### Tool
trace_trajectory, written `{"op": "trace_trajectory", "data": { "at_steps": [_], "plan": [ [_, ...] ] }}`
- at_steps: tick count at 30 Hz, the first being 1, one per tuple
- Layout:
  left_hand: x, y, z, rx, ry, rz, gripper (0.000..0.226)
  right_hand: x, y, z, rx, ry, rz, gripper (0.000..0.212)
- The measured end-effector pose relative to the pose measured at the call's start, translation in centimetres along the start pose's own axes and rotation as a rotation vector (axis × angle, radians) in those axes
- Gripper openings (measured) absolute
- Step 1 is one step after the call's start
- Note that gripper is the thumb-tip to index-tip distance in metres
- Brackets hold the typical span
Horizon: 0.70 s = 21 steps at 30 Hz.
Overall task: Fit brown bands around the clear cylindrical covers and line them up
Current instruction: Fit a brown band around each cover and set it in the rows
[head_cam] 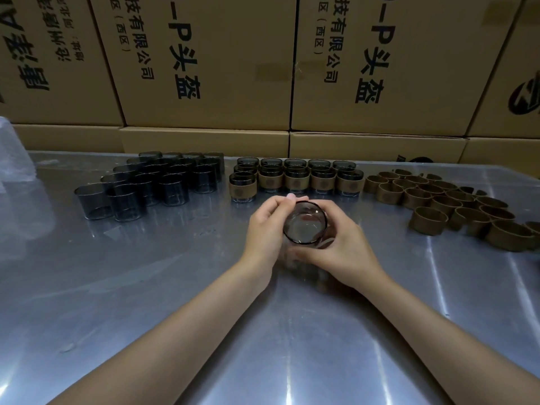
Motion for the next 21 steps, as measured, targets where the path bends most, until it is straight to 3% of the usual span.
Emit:
{"op": "trace_trajectory", "data": {
  "at_steps": [9, 11, 15, 21],
  "plan": [
    [0.4, 0.4, 0.0, -0.210, 0.346, 0.128, 0.044, 1.0, -1.6, 0.3, 0.239, 0.010, -0.125, 0.057],
    [0.3, 0.5, 0.0, -0.211, 0.362, 0.111, 0.056, 1.0, -1.7, 0.2, 0.256, 0.020, -0.130, 0.055],
    [0.3, 0.6, 0.1, -0.016, 0.348, 0.011, 0.058, 1.0, -1.7, 0.2, 0.213, 0.009, -0.108, 0.054],
    [-0.1, 0.2, -0.4, 0.290, 0.210, -0.159, 0.061, 0.2, -0.5, 0.1, -0.040, -0.024, -0.049, 0.055]
  ]
}}
Point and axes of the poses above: each hand's wrist, its own x-axis towards the middle knuckle, its own z-axis out of the back of the hand, y = z × x, the point moved 5 cm from there along x, towards the middle knuckle, and after that the axes turned 13 degrees about -z, right-handed, at the moved point
